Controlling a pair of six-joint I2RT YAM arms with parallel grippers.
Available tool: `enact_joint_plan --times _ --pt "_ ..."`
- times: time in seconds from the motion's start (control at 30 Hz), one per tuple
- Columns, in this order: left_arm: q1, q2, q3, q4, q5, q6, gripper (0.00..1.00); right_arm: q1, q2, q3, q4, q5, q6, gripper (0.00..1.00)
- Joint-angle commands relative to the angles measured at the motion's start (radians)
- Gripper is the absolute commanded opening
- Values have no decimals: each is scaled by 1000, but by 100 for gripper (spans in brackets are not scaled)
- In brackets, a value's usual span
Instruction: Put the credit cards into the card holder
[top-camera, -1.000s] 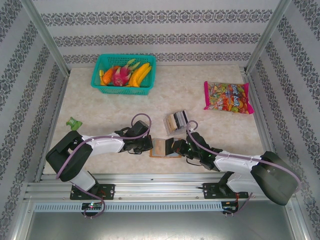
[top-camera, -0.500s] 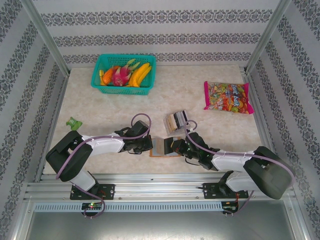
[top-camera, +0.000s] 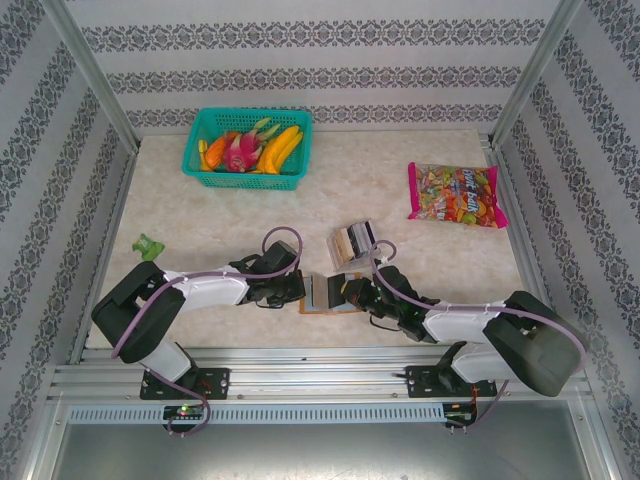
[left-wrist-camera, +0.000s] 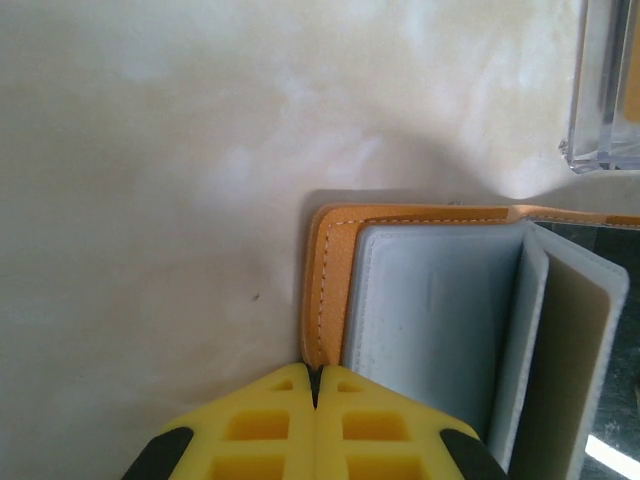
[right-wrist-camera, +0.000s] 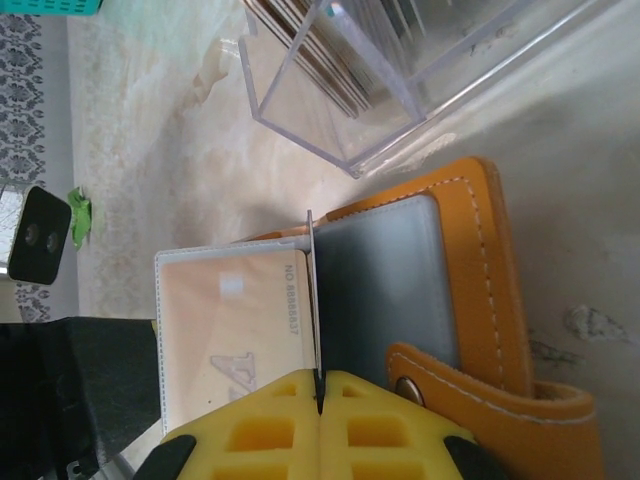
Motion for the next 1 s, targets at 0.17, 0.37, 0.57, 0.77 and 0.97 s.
enact_joint_plan --times 0.17,0.37,0.57,0.77,0.97 --pt "-21 -1 -9 -52 -47 -8 20 -12 51 -34 65 -79 51 0" --pt "-21 -97 -24 -110 -135 -15 39 -14 36 -11 -21 -62 28 0" --pt "-21 -183 -53 -130 -208 -28 53 -19 32 -9 -33 -59 21 0" --pt "-22 -184 -69 -2 -113 34 61 -21 36 -12 -28 -58 21 0" --pt "-22 -74 -32 70 -19 53 57 -23 49 -11 -17 -63 18 0"
